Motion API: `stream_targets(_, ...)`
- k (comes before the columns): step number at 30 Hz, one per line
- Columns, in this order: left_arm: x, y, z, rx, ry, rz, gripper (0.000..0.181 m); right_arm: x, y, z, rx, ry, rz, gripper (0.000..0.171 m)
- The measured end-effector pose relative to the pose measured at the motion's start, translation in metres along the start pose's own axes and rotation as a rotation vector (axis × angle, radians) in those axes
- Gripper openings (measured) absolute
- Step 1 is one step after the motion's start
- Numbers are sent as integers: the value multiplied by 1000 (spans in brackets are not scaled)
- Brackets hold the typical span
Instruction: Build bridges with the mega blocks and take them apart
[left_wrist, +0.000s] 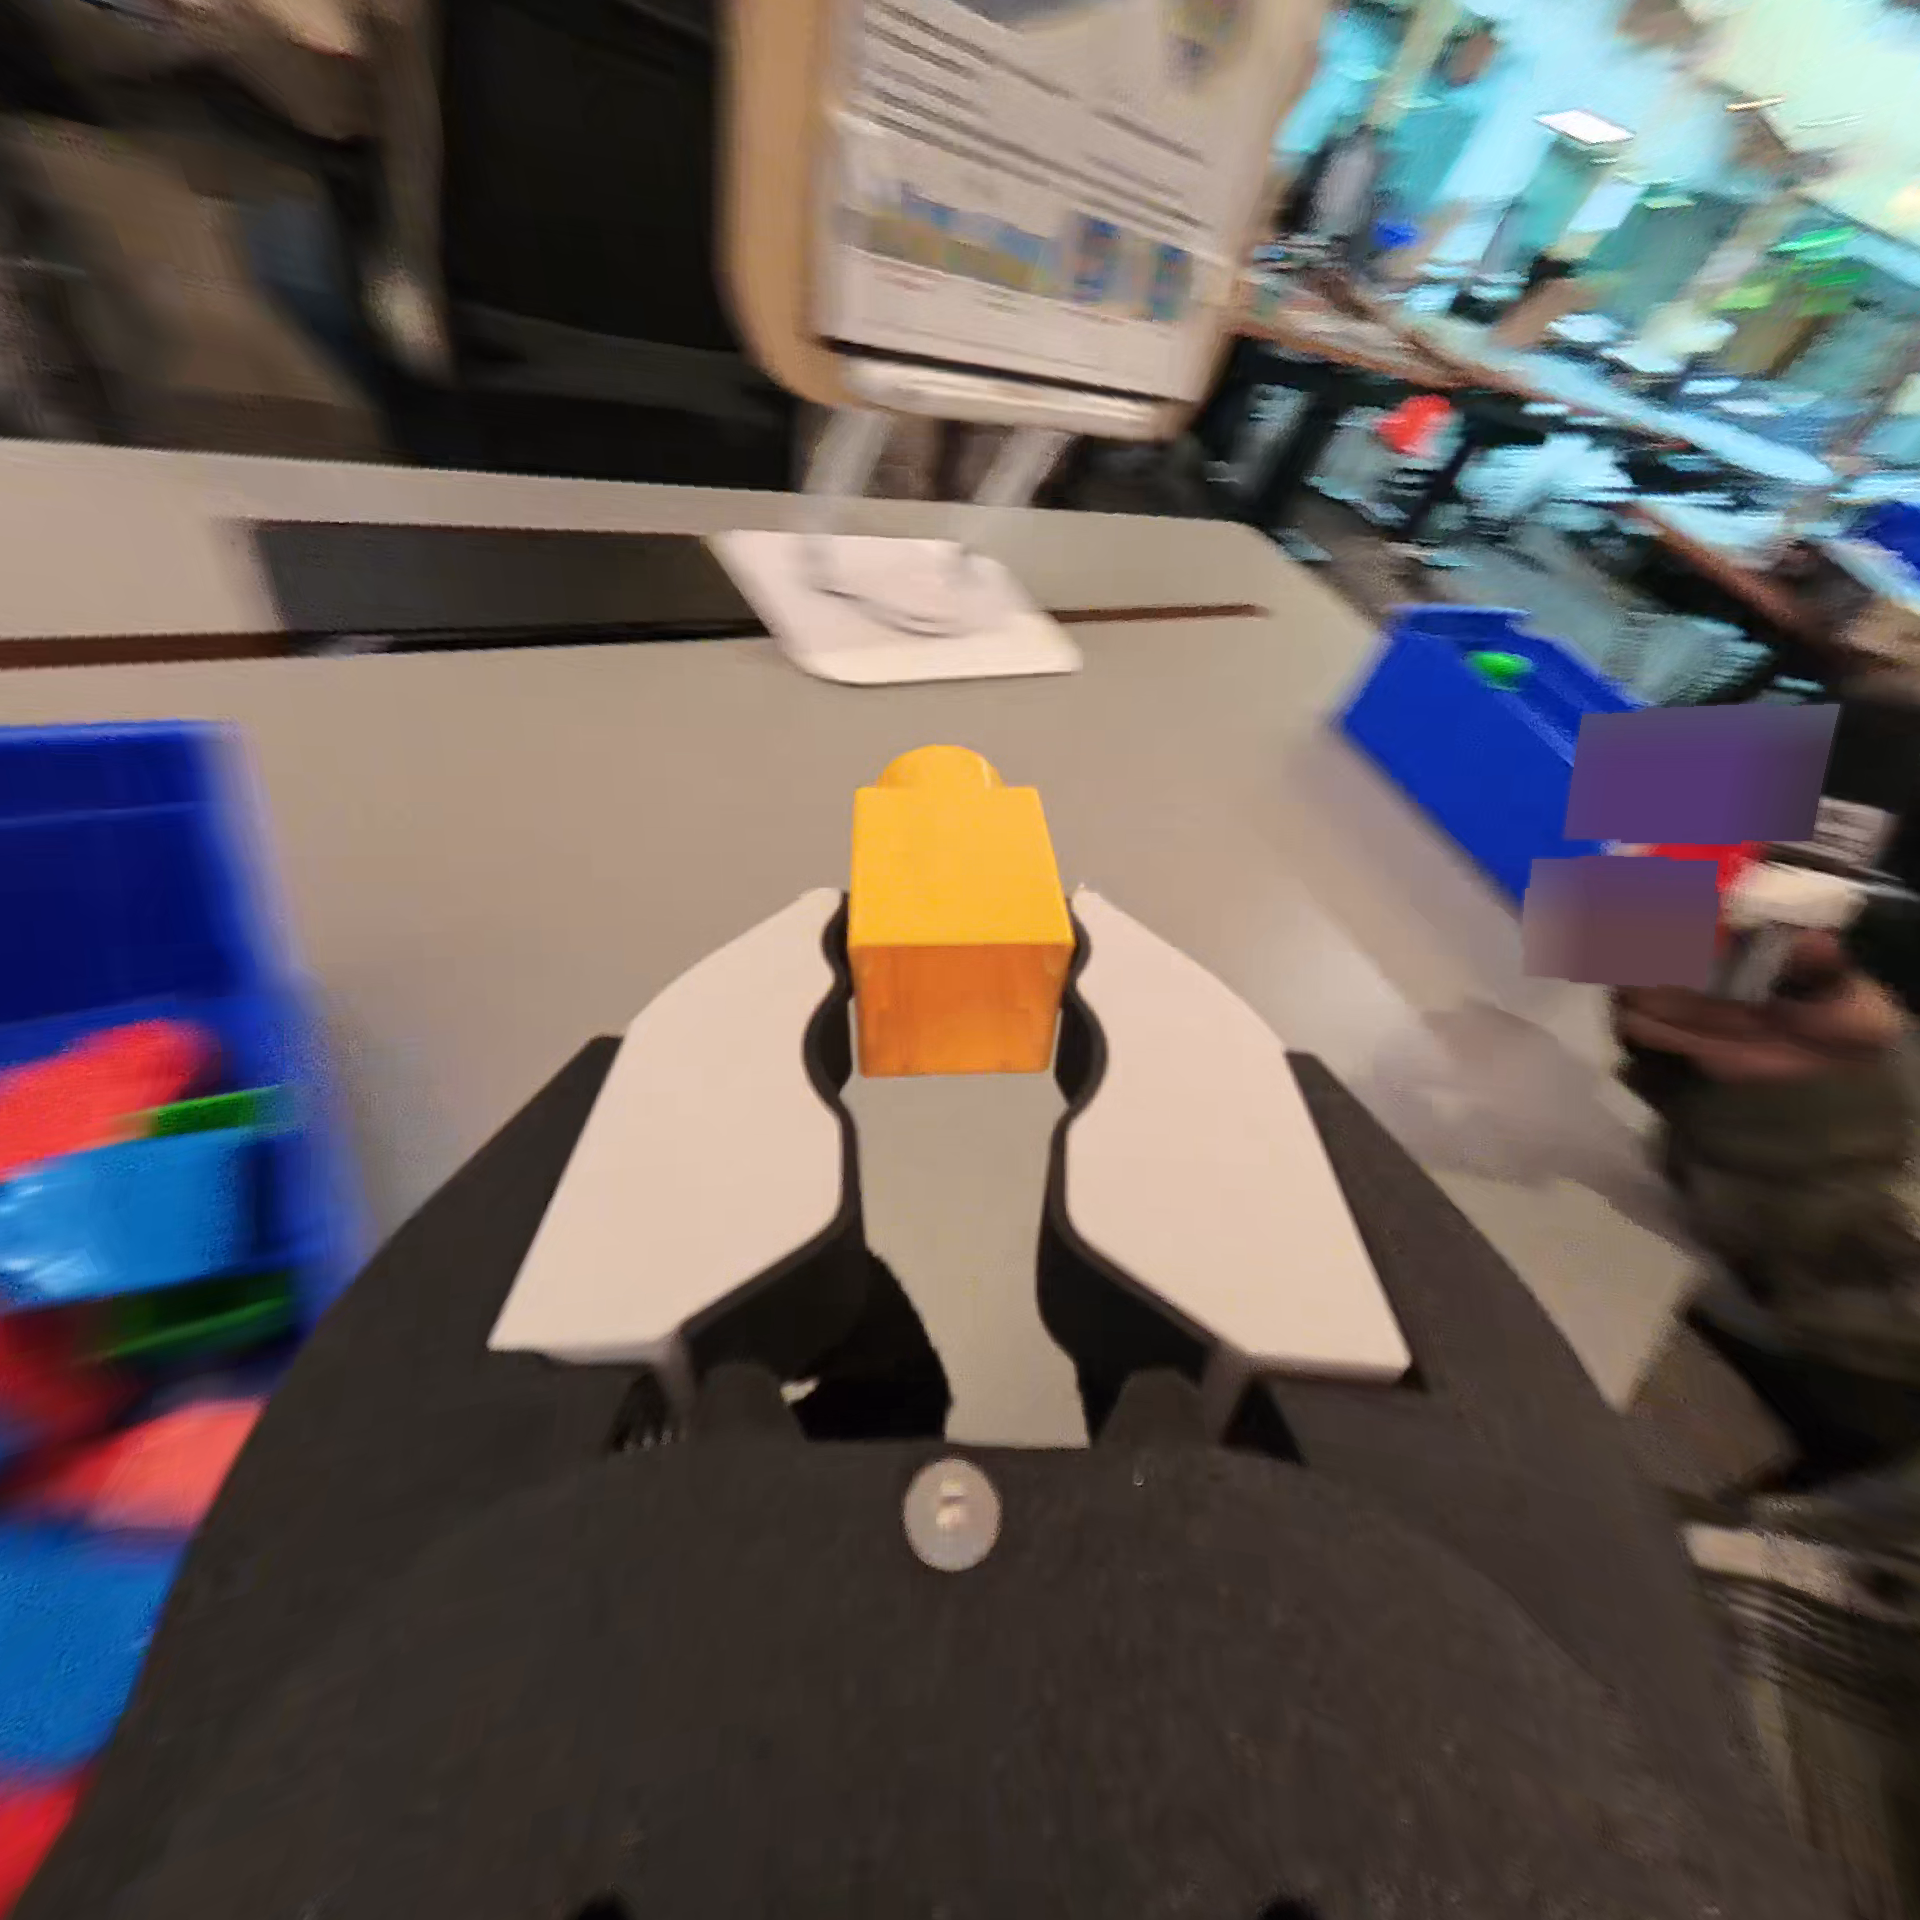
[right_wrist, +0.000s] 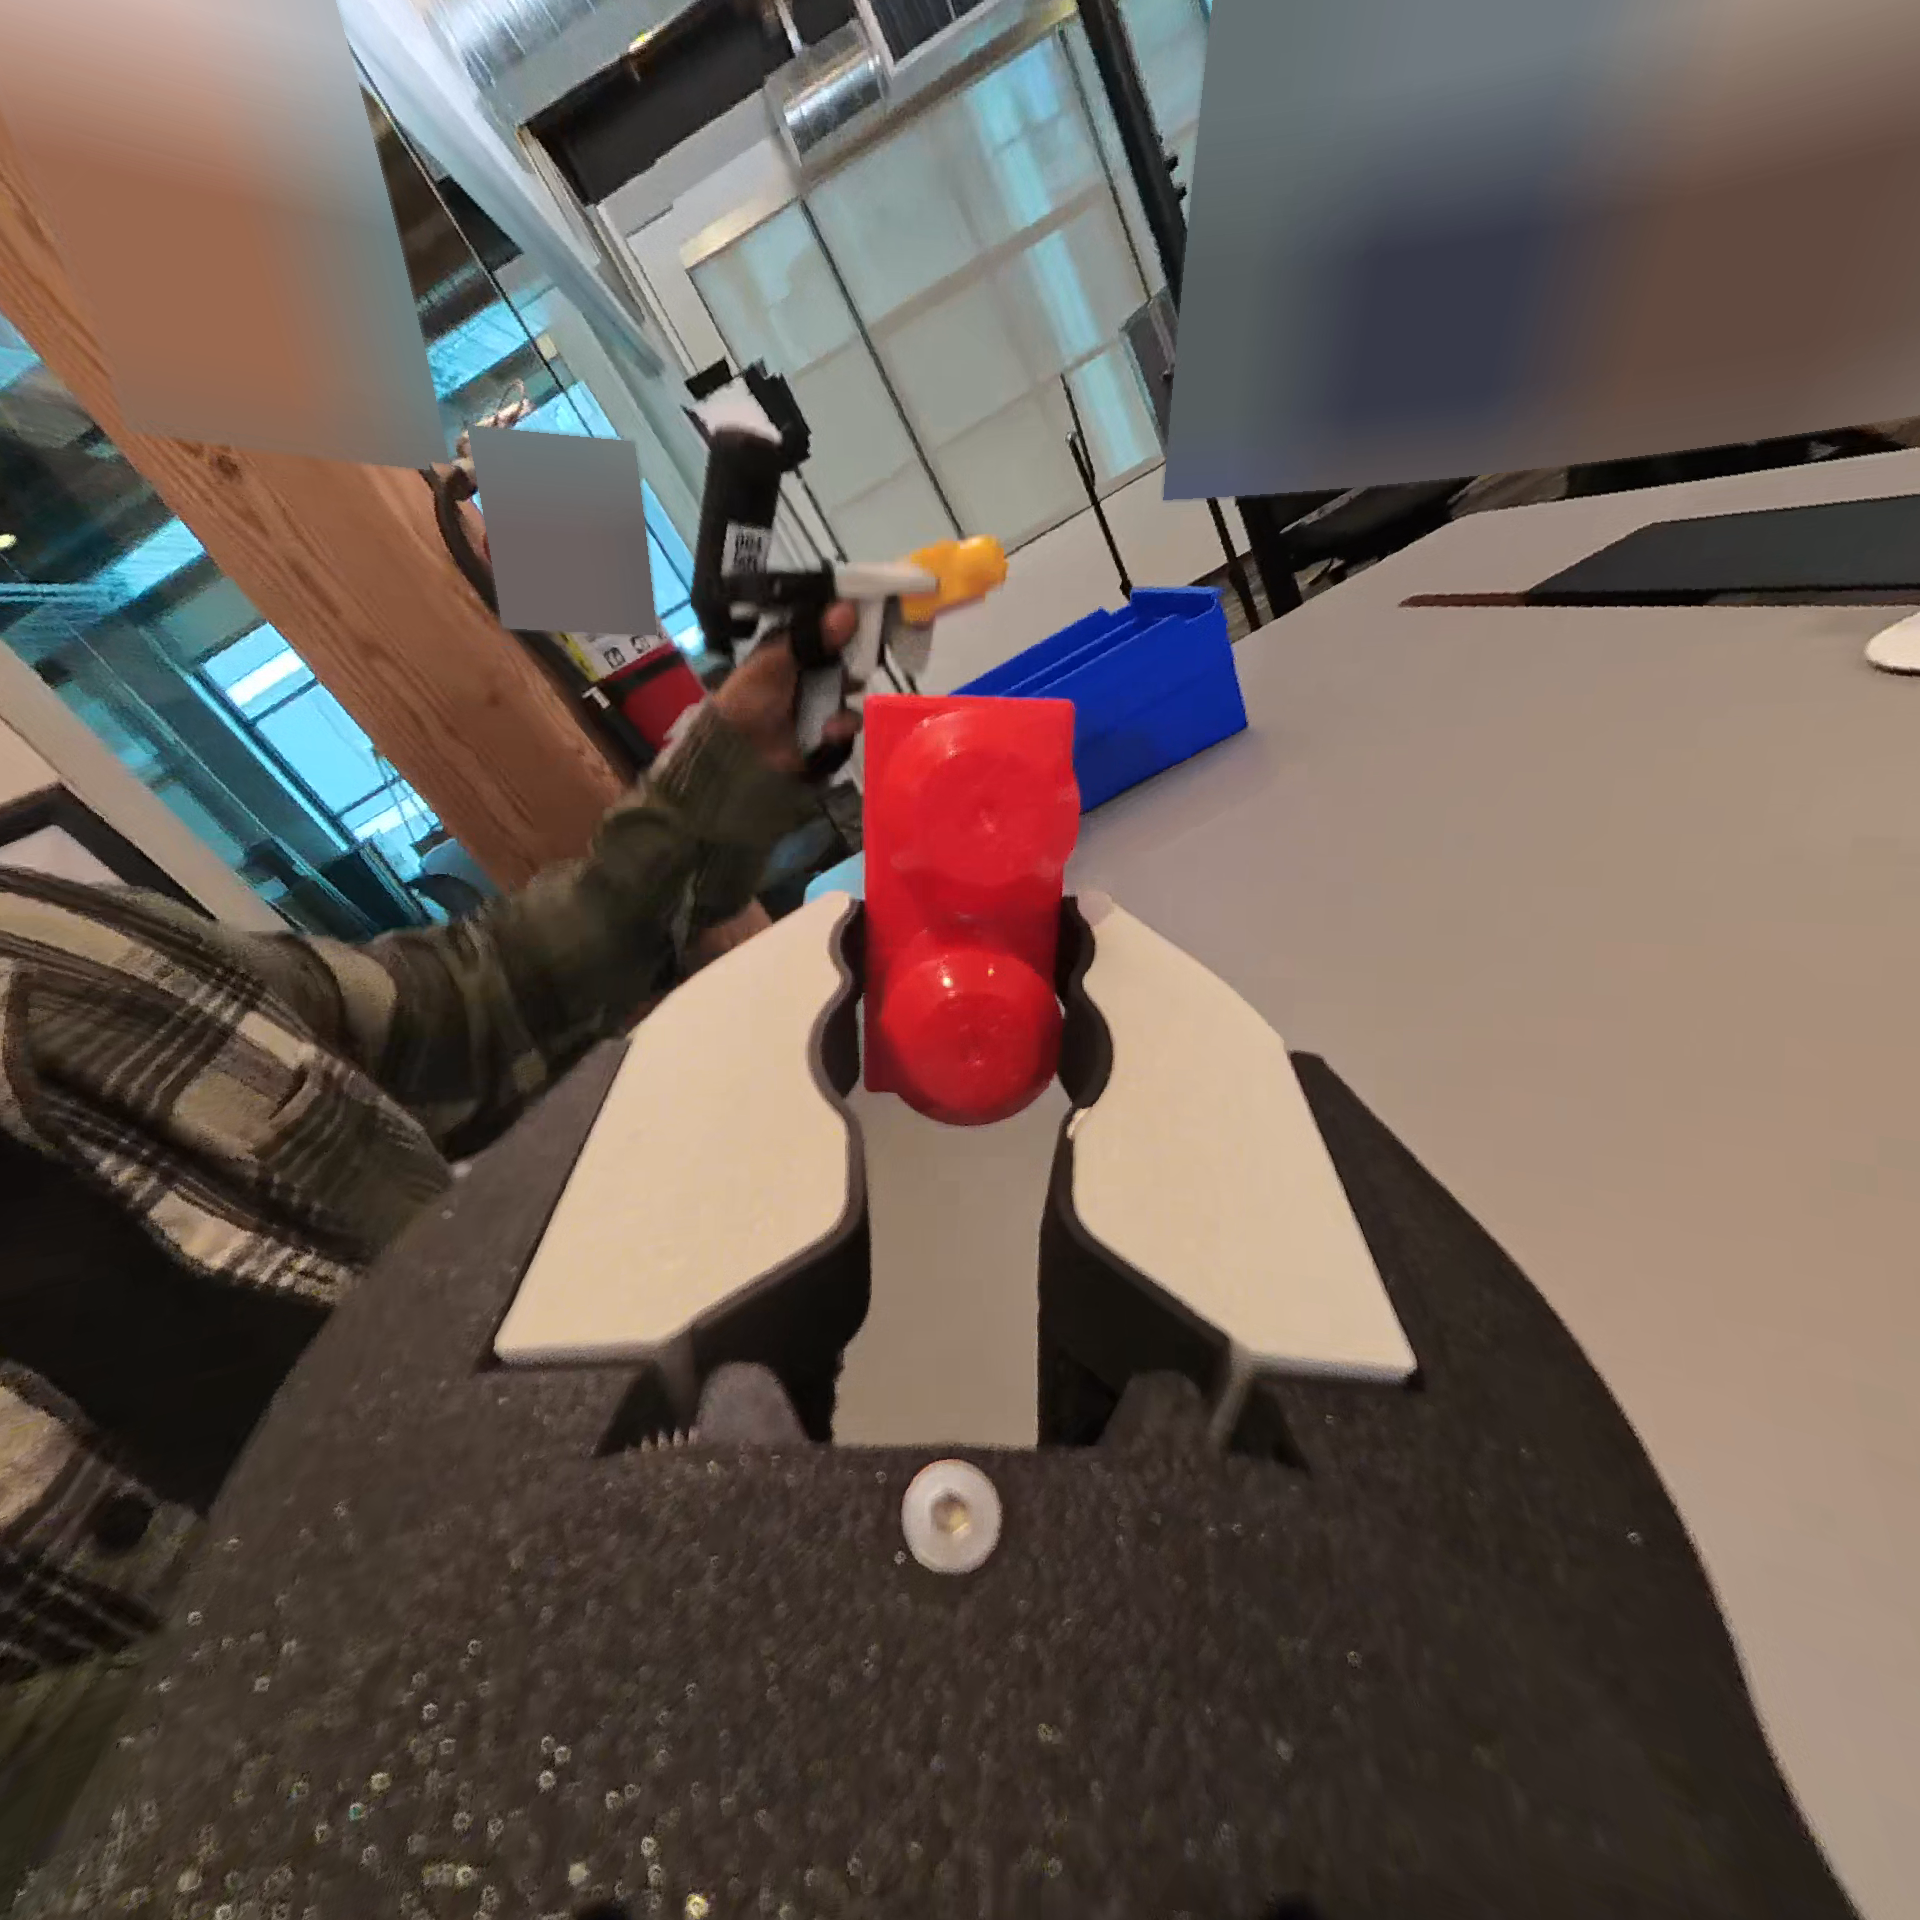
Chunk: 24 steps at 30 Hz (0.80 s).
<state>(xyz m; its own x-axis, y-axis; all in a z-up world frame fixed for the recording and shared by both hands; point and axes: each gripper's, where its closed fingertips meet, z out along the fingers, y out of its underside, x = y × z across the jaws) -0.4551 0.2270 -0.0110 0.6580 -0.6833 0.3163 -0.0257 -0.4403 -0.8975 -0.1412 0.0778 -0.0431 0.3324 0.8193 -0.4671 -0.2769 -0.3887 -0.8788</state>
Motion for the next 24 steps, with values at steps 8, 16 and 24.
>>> stream_targets(8, -165, 3, -53, -168, -356, -115, 36, -7, 14, 16, -74, -12, -19, 34)
stream_targets(16, -246, 25, -46, -219, -474, -244, 37, -7, 22, 20, -101, 0, -22, 34)
stream_targets(24, -232, -5, -37, -112, -422, -188, 62, 1, 40, 22, -207, 39, -48, 34)
